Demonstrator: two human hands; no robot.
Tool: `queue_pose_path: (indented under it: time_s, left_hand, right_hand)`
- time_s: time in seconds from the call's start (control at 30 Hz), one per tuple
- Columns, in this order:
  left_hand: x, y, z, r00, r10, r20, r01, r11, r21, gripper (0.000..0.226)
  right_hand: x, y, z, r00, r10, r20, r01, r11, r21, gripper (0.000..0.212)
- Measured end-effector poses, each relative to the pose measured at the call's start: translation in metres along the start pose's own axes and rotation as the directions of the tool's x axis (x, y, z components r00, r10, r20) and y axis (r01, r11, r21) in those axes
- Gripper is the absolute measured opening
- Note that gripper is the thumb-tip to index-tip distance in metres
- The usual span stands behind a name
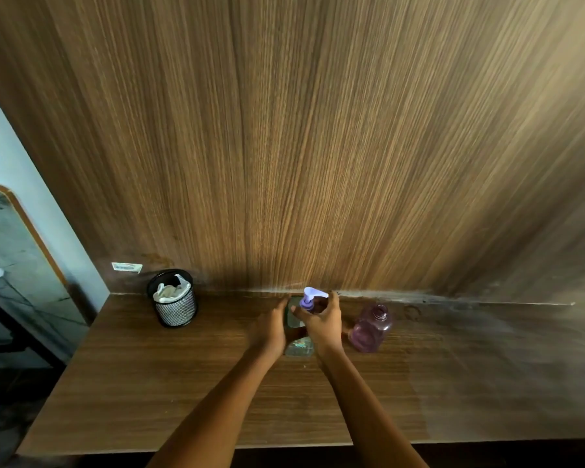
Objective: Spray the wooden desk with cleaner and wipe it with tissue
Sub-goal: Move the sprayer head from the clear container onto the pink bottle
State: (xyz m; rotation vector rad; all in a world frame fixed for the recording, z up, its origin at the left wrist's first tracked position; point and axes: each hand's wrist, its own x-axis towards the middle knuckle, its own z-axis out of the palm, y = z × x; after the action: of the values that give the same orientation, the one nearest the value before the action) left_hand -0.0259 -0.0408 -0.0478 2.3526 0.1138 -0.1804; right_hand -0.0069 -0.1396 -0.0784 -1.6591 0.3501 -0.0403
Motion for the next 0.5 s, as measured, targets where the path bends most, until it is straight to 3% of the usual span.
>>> queue_pose_path:
  time_s: [0.1,0.5]
  left_hand:
    - [0.002,0.001,-0.001,1.0,0.029,0.011,-0.031,0.993,0.113,0.058]
    - [0.001,0.002,-0.001,0.999,0.029,0.043,-0.032,0.996,0.088,0.057]
  right_hand:
    - [0.0,-0.003,0.0,0.999,0.009,-0.052,-0.01,1.0,-0.006,0.043]
    - [0.003,-0.004,-0.012,0.991,-0.003,0.135,-0.006,0.998,0.065,0.029]
